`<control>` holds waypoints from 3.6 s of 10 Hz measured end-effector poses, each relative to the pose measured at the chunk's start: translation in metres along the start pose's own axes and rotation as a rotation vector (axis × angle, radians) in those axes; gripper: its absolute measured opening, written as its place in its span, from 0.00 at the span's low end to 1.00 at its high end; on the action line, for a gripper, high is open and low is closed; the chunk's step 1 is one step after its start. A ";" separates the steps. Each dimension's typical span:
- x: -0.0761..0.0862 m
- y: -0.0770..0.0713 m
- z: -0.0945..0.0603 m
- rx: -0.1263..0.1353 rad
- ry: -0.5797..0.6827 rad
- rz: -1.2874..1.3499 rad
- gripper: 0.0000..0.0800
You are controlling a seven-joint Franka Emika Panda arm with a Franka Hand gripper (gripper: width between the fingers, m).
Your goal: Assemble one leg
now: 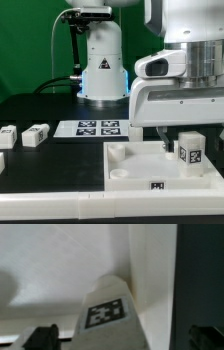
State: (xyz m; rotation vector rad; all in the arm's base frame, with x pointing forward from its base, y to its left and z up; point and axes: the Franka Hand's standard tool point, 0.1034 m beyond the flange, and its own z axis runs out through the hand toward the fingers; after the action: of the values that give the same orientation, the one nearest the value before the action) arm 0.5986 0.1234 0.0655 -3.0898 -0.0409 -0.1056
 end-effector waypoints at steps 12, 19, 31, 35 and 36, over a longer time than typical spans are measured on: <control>-0.005 0.004 0.000 0.052 0.021 0.955 0.36; -0.006 0.002 0.001 0.073 0.004 1.177 0.67; -0.008 0.006 0.002 -0.004 0.030 -0.131 0.81; -0.008 0.007 0.003 -0.003 0.029 -0.093 0.56; -0.008 0.007 0.003 -0.002 0.029 -0.073 0.36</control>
Offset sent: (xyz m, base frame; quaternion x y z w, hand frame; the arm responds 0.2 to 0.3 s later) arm 0.0000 0.0000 0.0000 0.0000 0.0000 0.0000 1.0000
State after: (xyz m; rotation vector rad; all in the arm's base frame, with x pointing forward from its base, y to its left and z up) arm 0.5906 0.1167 0.0621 -3.0884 -0.1527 -0.1535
